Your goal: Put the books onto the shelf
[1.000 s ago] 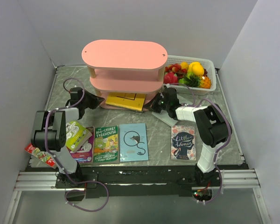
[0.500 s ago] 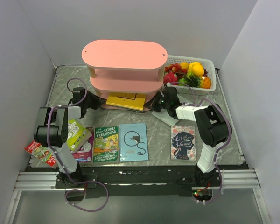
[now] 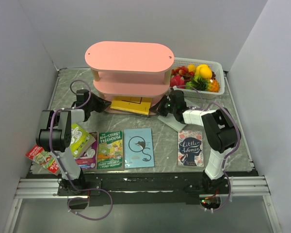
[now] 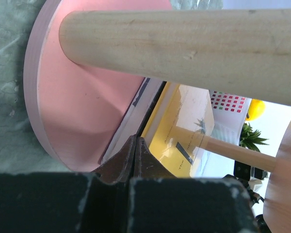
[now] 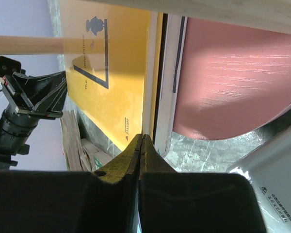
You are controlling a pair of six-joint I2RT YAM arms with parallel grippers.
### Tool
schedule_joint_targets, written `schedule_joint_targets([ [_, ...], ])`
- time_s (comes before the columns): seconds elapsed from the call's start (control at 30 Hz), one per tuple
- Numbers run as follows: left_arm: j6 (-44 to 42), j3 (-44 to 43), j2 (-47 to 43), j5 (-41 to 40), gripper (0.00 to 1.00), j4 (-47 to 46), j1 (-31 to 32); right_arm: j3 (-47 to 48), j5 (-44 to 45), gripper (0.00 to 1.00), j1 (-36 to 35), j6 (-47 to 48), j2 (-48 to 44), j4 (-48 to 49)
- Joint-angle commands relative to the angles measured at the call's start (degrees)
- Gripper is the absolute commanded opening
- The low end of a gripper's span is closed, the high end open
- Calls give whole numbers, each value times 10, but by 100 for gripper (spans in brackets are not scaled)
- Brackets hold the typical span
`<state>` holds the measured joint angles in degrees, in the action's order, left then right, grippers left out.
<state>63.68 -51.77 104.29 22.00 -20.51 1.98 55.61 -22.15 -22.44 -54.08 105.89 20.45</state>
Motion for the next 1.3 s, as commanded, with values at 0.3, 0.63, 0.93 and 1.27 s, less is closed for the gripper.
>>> schedule_joint_targets([
  [0.3,4,-28,16,23,2,-24,7,14,-3,0,-1,5,1,26],
  [0.63,-2,-25,-10,16,5,2,-14,1,5,0,17,6,-20,9],
  [0.93,-21,3,-111,-12,15,82,-87,-70,12,0,66,22,-119,-23],
  [1.27,-116,120,-384,-157,30,234,132,-202,14,79,-73,109,-248,-74],
])
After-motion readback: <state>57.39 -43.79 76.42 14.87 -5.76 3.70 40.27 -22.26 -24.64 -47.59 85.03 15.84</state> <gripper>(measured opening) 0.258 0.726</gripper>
